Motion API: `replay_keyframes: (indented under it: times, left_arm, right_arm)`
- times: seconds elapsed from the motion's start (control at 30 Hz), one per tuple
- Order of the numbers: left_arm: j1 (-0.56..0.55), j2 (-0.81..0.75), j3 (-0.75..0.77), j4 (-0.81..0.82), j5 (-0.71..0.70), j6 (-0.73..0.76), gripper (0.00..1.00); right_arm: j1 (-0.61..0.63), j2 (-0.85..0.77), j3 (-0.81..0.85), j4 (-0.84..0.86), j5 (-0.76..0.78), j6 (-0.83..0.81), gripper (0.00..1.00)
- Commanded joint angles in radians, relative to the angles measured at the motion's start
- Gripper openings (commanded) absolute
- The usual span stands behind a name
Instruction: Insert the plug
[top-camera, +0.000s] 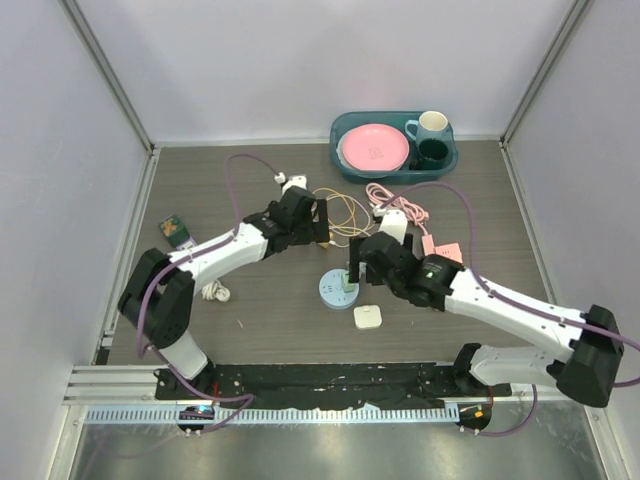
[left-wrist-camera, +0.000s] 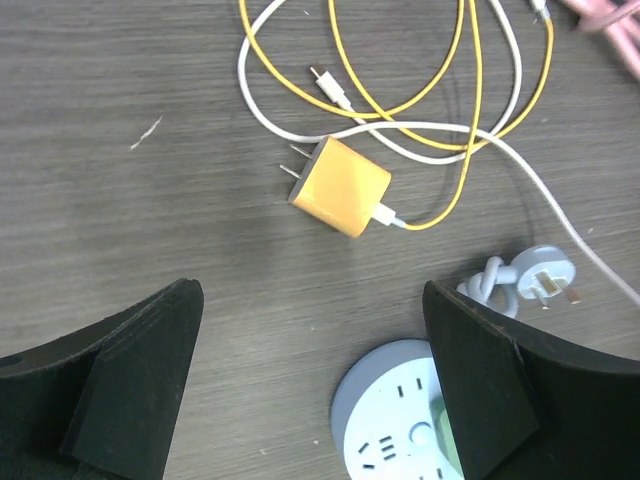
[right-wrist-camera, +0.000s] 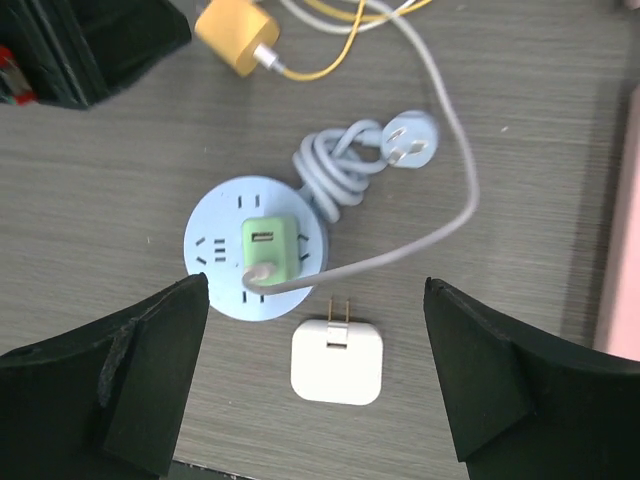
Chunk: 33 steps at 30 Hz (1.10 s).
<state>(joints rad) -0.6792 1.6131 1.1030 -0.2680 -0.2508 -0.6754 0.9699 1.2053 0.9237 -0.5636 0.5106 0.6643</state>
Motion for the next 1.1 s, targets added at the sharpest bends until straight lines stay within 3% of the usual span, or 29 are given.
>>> replay_keyframes:
  times: [0.0,0.07,0.23,0.33,0.63,1.07]
  left_arm:
    - [0.004,0.083,0.145,-0.074,0.045,0.243,0.96]
    - [0.004,0.126,0.196,-0.095,0.096,0.330,0.96]
    - [-0.014,0.191,0.264,-0.143,0.136,0.732,0.95]
    - [-0.036,0.246,0.329,-0.189,0.117,0.848,0.93]
    - [-0.037,0.467,0.590,-0.401,0.145,0.798,0.82]
    - [-0.026,0.574,0.692,-0.502,0.163,0.743,0.65]
  right_arm:
    - [-0.071,-0.126,0.024,-0.038,-0.001,-0.051,0.92]
    - [-0.095,-0.163,0.020,-0.042,0.012,-0.064,0.92]
    - [-0.180,-0.250,0.004,-0.056,0.039,-0.115,0.92]
    - [-0.220,-0.263,-0.008,-0.058,0.034,-0.143,0.92]
    - [-0.257,-0.256,-0.022,-0.059,0.022,-0.163,0.92]
    - [-0.277,-0.243,-0.036,-0.053,0.014,-0.173,0.92]
